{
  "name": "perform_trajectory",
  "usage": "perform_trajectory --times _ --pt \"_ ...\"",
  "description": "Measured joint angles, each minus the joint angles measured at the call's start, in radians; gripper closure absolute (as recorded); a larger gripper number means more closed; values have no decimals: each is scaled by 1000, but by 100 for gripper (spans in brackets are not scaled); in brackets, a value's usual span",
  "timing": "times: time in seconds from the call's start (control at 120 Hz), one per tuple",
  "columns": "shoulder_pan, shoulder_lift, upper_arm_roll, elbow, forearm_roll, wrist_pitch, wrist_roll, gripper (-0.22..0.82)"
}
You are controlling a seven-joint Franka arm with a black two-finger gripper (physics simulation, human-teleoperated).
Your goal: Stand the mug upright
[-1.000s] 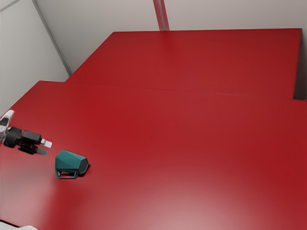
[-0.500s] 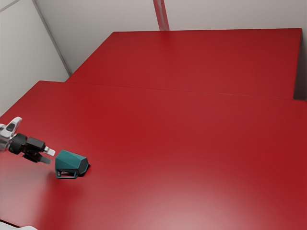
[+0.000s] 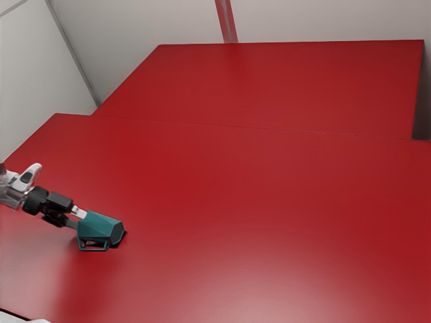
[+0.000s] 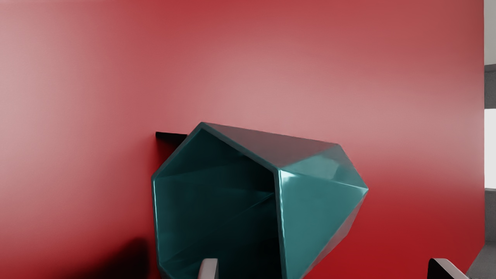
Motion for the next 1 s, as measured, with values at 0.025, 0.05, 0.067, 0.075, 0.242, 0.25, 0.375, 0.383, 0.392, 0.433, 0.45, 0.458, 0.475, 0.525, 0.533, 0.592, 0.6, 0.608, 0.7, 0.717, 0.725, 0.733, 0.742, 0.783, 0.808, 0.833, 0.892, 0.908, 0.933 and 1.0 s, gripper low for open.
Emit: perform_trajectory --times 0.025,0.05,0.067,0.075,0.242,0.25,0.375,0.383,0.392,0.433,0.45,0.458,0.475,0.525,0.533,0.592,0.6,0.608,0.7,0.717,0.725,0.733,0.742,0.783,0.808,0.833,0.892,0.908,0.933,1.0 --pt "-1 3 0 -1 0 1 0 2" --pt "-2 6 0 -1 0 1 0 2" --pt "-3 7 0 -2 0 2 1 2" --pt "-3 7 0 -2 0 2 1 2" --pt "-5 28 -1 -5 -21 1 19 2" --pt "-5 29 -1 -5 -22 1 21 2" --pt "-14 37 -1 -5 -37 2 40 2" --pt "-14 37 -1 -5 -37 2 41 2" --pt "-15 37 -1 -5 -38 2 42 2" --pt "-18 37 -1 -5 -40 3 47 2" --pt "-20 37 -1 -5 -40 3 49 2" --pt "-21 37 -1 -5 -41 3 50 2" --pt "-22 37 -1 -5 -41 3 52 2" --pt "-25 38 -2 -6 -42 3 58 2" --pt "-25 38 -2 -6 -43 3 59 2" --pt "-27 38 -2 -7 -43 3 65 4" --pt "-27 38 -2 -7 -44 3 65 4" --pt "-27 38 -2 -7 -44 3 66 5" --pt "-27 42 -2 -7 -47 4 74 11" --pt "-27 43 -2 -7 -47 4 75 12" --pt "-27 43 -2 -7 -47 4 76 13" --pt "-27 43 -3 -7 -48 4 76 14" --pt "-27 43 -3 -7 -48 4 77 14" --pt "-27 43 -2 -7 -49 4 80 19" --pt "-28 44 -3 -7 -49 4 82 21" --pt "-28 44 -3 -7 -50 4 83 24" --pt "-28 43 -2 -7 -50 5 87 31" --pt "-28 43 -3 -7 -50 5 88 33" --pt "-28 43 -2 -7 -51 5 89 36" --pt "-28 41 -2 -7 -51 5 92 43"
